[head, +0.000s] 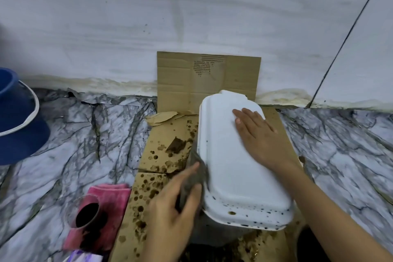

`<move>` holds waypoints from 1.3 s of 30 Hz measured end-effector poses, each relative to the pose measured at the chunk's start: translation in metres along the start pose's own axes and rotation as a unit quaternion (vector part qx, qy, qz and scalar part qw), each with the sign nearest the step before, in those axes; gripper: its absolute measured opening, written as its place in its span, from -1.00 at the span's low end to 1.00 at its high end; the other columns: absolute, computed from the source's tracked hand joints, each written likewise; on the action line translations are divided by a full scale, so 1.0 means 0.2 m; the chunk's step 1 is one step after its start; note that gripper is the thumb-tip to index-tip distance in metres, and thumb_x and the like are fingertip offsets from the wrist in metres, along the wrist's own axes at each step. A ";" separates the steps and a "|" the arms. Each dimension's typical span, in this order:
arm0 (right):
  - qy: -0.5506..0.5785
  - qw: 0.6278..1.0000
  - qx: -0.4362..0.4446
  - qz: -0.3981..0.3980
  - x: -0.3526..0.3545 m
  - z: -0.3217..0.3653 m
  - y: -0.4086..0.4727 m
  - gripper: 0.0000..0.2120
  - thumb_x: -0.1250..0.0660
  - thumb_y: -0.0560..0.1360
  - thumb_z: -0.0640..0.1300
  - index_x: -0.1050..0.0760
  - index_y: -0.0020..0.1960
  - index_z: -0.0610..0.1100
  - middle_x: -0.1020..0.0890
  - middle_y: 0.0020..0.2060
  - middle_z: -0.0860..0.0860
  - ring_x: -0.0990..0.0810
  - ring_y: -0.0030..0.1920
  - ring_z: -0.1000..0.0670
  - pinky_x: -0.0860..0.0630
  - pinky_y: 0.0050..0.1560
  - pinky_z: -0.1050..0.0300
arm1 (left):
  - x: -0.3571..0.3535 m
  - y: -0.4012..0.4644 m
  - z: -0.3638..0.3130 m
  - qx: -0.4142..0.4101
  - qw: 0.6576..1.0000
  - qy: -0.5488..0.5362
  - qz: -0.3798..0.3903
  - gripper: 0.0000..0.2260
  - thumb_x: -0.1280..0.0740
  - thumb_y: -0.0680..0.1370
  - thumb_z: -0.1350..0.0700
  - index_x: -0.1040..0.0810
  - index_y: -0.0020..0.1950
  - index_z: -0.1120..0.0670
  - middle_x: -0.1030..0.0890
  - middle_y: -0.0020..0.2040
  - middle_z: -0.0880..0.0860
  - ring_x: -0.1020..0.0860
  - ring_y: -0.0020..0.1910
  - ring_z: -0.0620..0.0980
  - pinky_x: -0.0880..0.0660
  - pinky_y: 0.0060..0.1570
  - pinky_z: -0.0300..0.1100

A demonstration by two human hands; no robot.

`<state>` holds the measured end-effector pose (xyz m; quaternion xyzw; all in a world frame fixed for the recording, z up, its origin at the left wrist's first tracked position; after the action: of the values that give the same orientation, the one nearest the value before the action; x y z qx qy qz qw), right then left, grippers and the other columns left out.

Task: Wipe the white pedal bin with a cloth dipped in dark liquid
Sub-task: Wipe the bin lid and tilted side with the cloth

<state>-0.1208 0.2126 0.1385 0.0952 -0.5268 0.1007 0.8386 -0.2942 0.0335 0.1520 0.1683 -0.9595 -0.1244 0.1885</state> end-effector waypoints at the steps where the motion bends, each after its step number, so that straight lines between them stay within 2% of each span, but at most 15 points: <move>1: -0.008 1.000 0.002 -0.003 0.01 -0.02 -0.01 -0.53 0.15 0.60 0.17 -0.09 0.50 0.21 -0.12 0.51 0.20 0.00 0.52 0.13 0.06 0.52 0.04 | -0.01 -0.03 -0.04 -0.028 0.999 0.025 0.026 -0.75 -0.32 0.52 -0.07 -0.62 0.16 -0.10 -0.65 0.06 -0.22 -0.59 -0.30 -0.15 -0.43 -0.20 -0.54; 3: -0.009 1.000 0.006 -0.004 0.02 -0.05 -0.01 -0.52 0.14 0.59 0.16 -0.09 0.50 0.20 -0.14 0.51 0.19 -0.01 0.52 0.14 0.03 0.52 0.01 | -0.06 -0.02 -0.10 -0.068 0.994 0.052 0.067 -0.71 -0.30 0.51 -0.01 -0.61 0.20 -0.01 -0.58 0.21 -0.23 -0.61 -0.12 -0.26 -0.39 -0.05 -0.61; 5: 0.006 1.000 0.001 -0.001 0.02 -0.08 -0.01 -0.54 0.12 0.60 0.15 -0.09 0.50 0.21 -0.14 0.51 0.20 -0.01 0.52 0.14 0.04 0.52 0.01 | -0.13 0.09 -0.12 -0.084 0.990 0.076 0.089 -0.68 -0.32 0.53 0.08 -0.56 0.28 0.06 -0.54 0.27 -0.16 -0.47 0.11 -0.43 -0.28 0.11 -0.64; 6: 0.015 1.000 -0.003 0.000 0.02 -0.09 -0.01 -0.54 0.11 0.60 0.16 -0.10 0.49 0.22 -0.14 0.51 0.21 0.00 0.52 0.15 0.05 0.52 0.02 | -0.17 0.18 -0.12 -0.088 0.987 0.095 0.091 -0.67 -0.31 0.55 0.12 -0.53 0.31 0.08 -0.55 0.26 -0.11 -0.43 0.16 -0.41 -0.26 0.15 -0.63; 9: 0.031 0.999 -0.014 0.004 0.03 -0.13 -0.01 -0.54 0.12 0.59 0.20 -0.08 0.48 0.26 -0.12 0.50 0.23 0.02 0.52 0.16 0.07 0.52 0.04 | -0.29 0.51 -0.07 -0.077 0.984 0.125 0.100 -0.71 -0.28 0.56 0.17 -0.55 0.27 0.11 -0.60 0.21 0.01 -0.55 0.14 -0.10 -0.37 0.14 -0.37; 11: 0.038 0.999 -0.018 0.002 0.03 -0.16 0.00 -0.54 0.13 0.59 0.20 -0.09 0.48 0.25 -0.13 0.50 0.22 0.01 0.52 0.15 0.06 0.52 0.01 | -0.35 0.67 -0.03 -0.061 0.983 0.132 0.110 -0.76 -0.27 0.57 0.17 -0.58 0.21 0.15 -0.59 0.20 0.05 -0.53 0.17 0.00 -0.38 0.17 -0.23; 15: 0.050 0.999 -0.009 -0.010 0.06 -0.20 -0.01 -0.50 0.14 0.55 0.25 -0.13 0.47 0.24 -0.18 0.49 0.23 -0.03 0.51 0.18 -0.01 0.52 0.00 | -0.37 0.65 -0.01 -0.056 0.985 0.128 0.105 -0.74 -0.26 0.59 0.12 -0.56 0.20 0.22 -0.47 0.27 0.03 -0.44 0.25 -0.05 -0.22 0.18 -0.42; 20: 0.113 0.993 -0.031 -0.009 0.11 -0.28 -0.04 -0.51 0.01 0.54 0.28 -0.21 0.44 0.25 -0.19 0.49 0.22 -0.04 0.51 0.15 0.03 0.53 -0.04 | -0.31 0.12 -0.17 -0.157 0.971 0.088 0.157 -0.69 -0.24 0.56 0.04 -0.54 0.27 0.06 -0.49 0.26 -0.16 -0.44 0.23 -0.30 -0.31 0.26 -0.48; 23: 0.074 0.995 -0.065 -0.013 0.11 -0.30 -0.05 -0.55 0.01 0.58 0.23 -0.20 0.45 0.23 -0.19 0.49 0.20 -0.07 0.52 0.06 0.05 0.49 -0.23 | -0.31 -0.01 -0.19 -0.130 0.979 0.063 0.146 -0.69 -0.24 0.55 0.03 -0.53 0.29 -0.02 -0.45 0.32 -0.22 -0.44 0.26 -0.32 -0.27 0.27 -0.51; 25: 0.057 0.995 -0.080 -0.029 0.11 -0.29 -0.05 -0.56 0.02 0.62 0.16 -0.19 0.48 0.17 -0.19 0.50 0.15 -0.09 0.52 -0.01 0.04 0.47 -0.25 | -0.35 0.09 -0.18 -0.104 0.983 0.057 0.138 -0.66 -0.25 0.57 0.05 -0.48 0.35 -0.02 -0.42 0.39 -0.17 -0.42 0.31 -0.26 -0.24 0.31 -0.47; 27: 0.084 0.992 -0.086 -0.044 0.12 -0.29 -0.06 -0.57 0.01 0.63 0.10 -0.20 0.49 0.12 -0.18 0.51 0.10 -0.08 0.53 -0.02 -0.02 0.48 -0.22 | -0.42 0.27 -0.13 -0.052 0.986 0.048 0.151 -0.65 -0.24 0.60 0.07 -0.41 0.41 -0.01 -0.45 0.39 -0.04 -0.45 0.31 -0.11 -0.28 0.33 -0.34; 31: 0.124 0.987 -0.087 -0.048 0.13 -0.32 -0.08 -0.58 -0.01 0.63 0.09 -0.22 0.48 0.13 -0.19 0.51 0.10 -0.07 0.52 0.02 -0.04 0.50 -0.12 | -0.49 0.49 0.01 0.043 0.987 -0.004 0.156 -0.70 -0.22 0.62 0.10 -0.47 0.35 0.07 -0.62 0.17 0.10 -0.54 0.19 0.07 -0.44 0.23 -0.01; 33: 0.138 0.985 -0.095 -0.049 0.14 -0.37 -0.08 -0.59 -0.01 0.62 0.12 -0.22 0.46 0.16 -0.20 0.50 0.13 -0.09 0.52 0.05 -0.07 0.50 -0.12 | -0.48 0.37 0.01 0.008 0.988 -0.006 0.153 -0.73 -0.25 0.60 0.14 -0.51 0.31 0.07 -0.63 0.16 0.07 -0.56 0.16 0.05 -0.47 0.23 -0.10; 35: 0.147 0.982 -0.107 -0.047 0.14 -0.41 -0.09 -0.59 -0.01 0.62 0.13 -0.22 0.45 0.19 -0.20 0.50 0.16 -0.11 0.51 0.07 -0.08 0.49 -0.15 | -0.44 0.16 -0.05 -0.056 0.987 -0.024 0.150 -0.67 -0.30 0.57 0.17 -0.47 0.34 0.00 -0.54 0.28 -0.10 -0.50 0.26 -0.17 -0.38 0.25 -0.41; 39: 0.147 0.982 -0.104 -0.049 0.16 -0.45 -0.12 -0.58 -0.01 0.62 0.12 -0.22 0.47 0.16 -0.21 0.49 0.15 -0.12 0.51 0.07 -0.08 0.49 -0.11 | -0.44 -0.12 -0.12 -0.140 0.972 -0.045 0.185 -0.65 -0.30 0.56 0.18 -0.48 0.34 0.01 -0.44 0.40 -0.11 -0.41 0.35 -0.23 -0.33 0.33 -0.35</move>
<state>-0.0225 0.2158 0.1272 0.0174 -0.3997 0.0174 0.9163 -0.2018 0.0401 0.1390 -0.0460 -0.9545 -0.2280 0.1865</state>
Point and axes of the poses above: each hand's wrist, its own y-axis towards the middle knuckle, its own x-axis out of the back of the hand, z = x × y, the point moved 10 cm from there along y, towards the middle knuckle
